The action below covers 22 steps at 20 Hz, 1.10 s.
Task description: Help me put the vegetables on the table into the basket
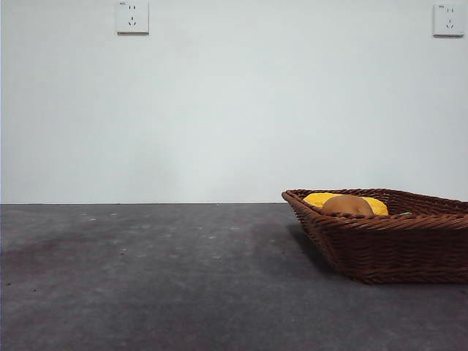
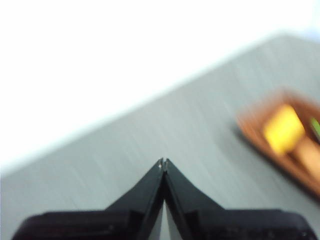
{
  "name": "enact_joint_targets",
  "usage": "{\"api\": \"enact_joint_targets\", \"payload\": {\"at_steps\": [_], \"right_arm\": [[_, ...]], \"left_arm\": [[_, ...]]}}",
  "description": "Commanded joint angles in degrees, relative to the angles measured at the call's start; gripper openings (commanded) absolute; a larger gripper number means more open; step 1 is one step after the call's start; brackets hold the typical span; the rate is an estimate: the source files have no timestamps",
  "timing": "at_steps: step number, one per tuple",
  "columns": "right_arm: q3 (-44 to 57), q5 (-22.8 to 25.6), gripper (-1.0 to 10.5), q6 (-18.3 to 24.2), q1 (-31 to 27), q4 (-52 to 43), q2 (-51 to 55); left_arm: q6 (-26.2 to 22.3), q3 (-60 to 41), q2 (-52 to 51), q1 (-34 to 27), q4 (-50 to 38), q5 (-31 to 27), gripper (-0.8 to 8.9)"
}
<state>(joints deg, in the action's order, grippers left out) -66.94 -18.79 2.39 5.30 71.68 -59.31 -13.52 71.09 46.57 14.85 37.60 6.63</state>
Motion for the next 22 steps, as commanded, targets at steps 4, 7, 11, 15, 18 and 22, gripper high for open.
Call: {"api": "enact_joint_targets", "payload": {"at_steps": [4,7,11,15,18,22], "right_arm": [[0.0,3.8,0.0,0.3,0.1,-8.3,-4.1],[0.0,6.1,0.0,0.3,0.1,-14.6,-5.4],[0.0,8.6,0.0,0.3,0.1,-22.4,-6.1],[0.0,9.4,0.0,0.3,-0.1,-26.9,-6.1],[0.0,9.4,0.0,0.3,-0.1,-28.0,-6.1],[0.0,9.4,0.0,0.3,-0.1,-28.0,-6.1]], "left_arm": [[-2.2,-20.9,-16.6,-9.6,-19.3,5.3,-0.04],[-0.4,-37.0,-26.7,-15.1,-27.2,5.3,-0.04],[2.3,-53.1,-36.7,-17.2,-30.4,4.8,-0.04],[5.9,-61.5,-41.7,-17.3,-30.4,3.8,-0.03],[7.4,-65.8,-44.8,-17.4,-29.7,3.8,-0.03],[9.5,-69.8,-46.4,-18.0,-29.5,3.9,-0.03]]}}
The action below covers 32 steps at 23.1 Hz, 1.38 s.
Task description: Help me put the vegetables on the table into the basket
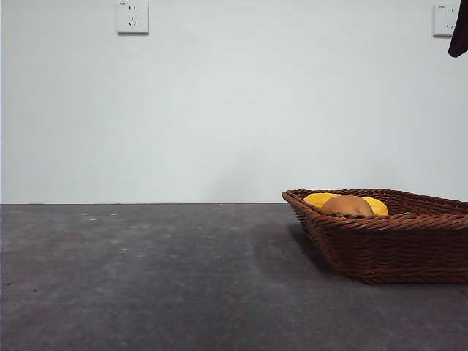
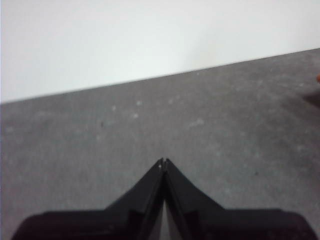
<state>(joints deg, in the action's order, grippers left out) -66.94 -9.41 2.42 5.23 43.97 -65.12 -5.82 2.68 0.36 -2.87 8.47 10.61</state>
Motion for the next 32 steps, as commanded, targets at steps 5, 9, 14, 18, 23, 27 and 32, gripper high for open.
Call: {"api": "enact_joint_targets", "payload": {"at_steps": [5,9,14,18,23,27,32], "right_arm": [[0.0,0.0,0.0,0.3,0.0,-0.4,-0.3],[0.0,0.0,0.0,0.3,0.0,-0.4,-0.3],[0.0,0.0,0.0,0.3,0.0,-0.4,-0.3],[0.0,0.0,0.0,0.3,0.0,-0.4,-0.3],[0.0,5.5,0.0,2.5,-0.1,0.3,2.0],[3.0,5.6,0.0,1.4,0.0,-0.4,12.5],[16.4,6.0,0.0,0.0,0.0,-8.5,30.3]], "left_arm": [[4.6,-2.2,-0.2,-0.2,0.5,0.1,-0.03],[4.6,-2.2,0.5,-0.2,0.5,-0.1,-0.04],[4.6,-2.2,0.6,-0.2,0.5,-0.1,-0.04],[4.6,-2.2,0.6,-0.2,0.5,-0.1,-0.04],[4.6,-2.2,0.6,-0.2,0.5,-0.1,-0.04],[4.6,-2.2,0.6,-0.2,0.5,-0.1,-0.03],[4.6,-2.2,0.6,-0.2,0.5,-0.1,-0.03]]}}
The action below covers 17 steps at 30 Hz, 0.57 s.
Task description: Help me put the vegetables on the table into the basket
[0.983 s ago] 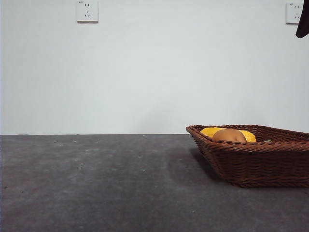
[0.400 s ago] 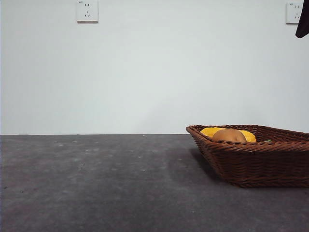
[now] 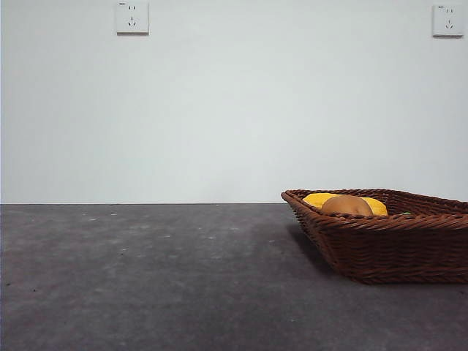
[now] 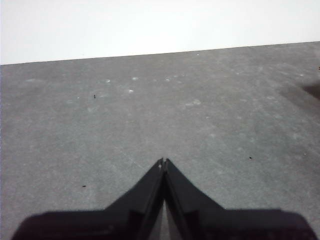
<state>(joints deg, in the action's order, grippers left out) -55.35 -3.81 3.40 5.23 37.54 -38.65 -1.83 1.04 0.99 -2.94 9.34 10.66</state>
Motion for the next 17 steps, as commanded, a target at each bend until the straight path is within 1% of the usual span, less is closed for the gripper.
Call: {"api": "enact_joint_targets", "payload": {"at_steps": [1,2,5,9,12,17], "right_arm": [[8.9,0.6,0.0,-1.6,0.0,-4.4,7.0],[13.1,0.9,0.0,-2.4,0.0,-6.6,10.6],[27.0,1.1,0.0,-6.7,-0.1,-15.0,20.7],[37.8,1.3,0.0,-9.2,0.0,-20.8,27.4],[43.3,1.3,0.0,-9.9,0.0,-22.1,30.4],[48.4,1.3,0.0,-9.9,0.0,-22.1,33.2]], "left_arm": [[0.6,-0.6,-0.1,-0.2,-0.4,-0.1,-0.03],[0.6,-0.6,-0.1,-0.2,-0.4,-0.1,-0.03],[0.6,-0.6,-0.1,-0.2,-0.4,-0.1,-0.03],[0.6,-0.6,-0.1,-0.2,-0.4,-0.1,-0.04],[0.6,-0.6,-0.1,-0.2,-0.4,-0.1,-0.03],[0.6,-0.6,-0.1,-0.2,-0.4,-0.1,-0.03]]}}
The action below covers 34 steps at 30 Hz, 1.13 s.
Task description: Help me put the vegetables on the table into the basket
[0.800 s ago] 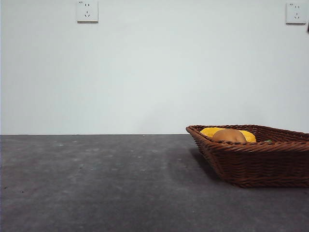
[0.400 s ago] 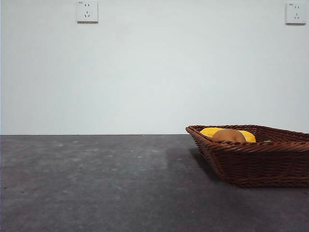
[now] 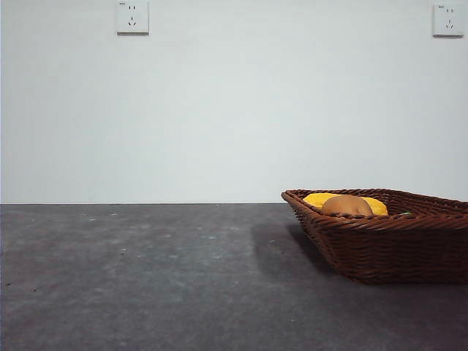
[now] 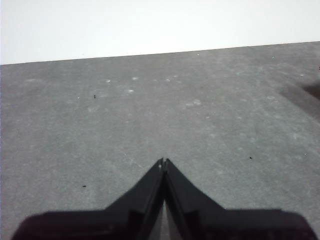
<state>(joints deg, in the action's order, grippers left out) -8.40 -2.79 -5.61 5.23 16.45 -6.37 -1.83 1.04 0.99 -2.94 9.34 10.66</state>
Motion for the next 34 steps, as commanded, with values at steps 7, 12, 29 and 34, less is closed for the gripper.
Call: {"api": "enact_joint_targets", "payload": {"at_steps": [7,12,29,34], "right_arm": [[5.6,0.2,0.0,-0.9,0.0,-1.0,4.1],[5.9,0.1,0.0,-0.8,0.0,-1.5,5.9],[5.9,0.2,0.0,-0.2,0.0,-1.4,5.9],[5.9,0.2,0.0,-0.2,0.0,-1.4,5.9]], "left_arm": [[0.6,-0.6,-0.1,-0.2,-0.4,-0.1,-0.03],[0.6,-0.6,0.1,-0.2,-0.4,-0.1,-0.04],[0.6,-0.6,0.9,-0.2,-0.4,-0.1,-0.03],[0.6,-0.6,0.9,-0.2,-0.4,-0.1,-0.03]]}}
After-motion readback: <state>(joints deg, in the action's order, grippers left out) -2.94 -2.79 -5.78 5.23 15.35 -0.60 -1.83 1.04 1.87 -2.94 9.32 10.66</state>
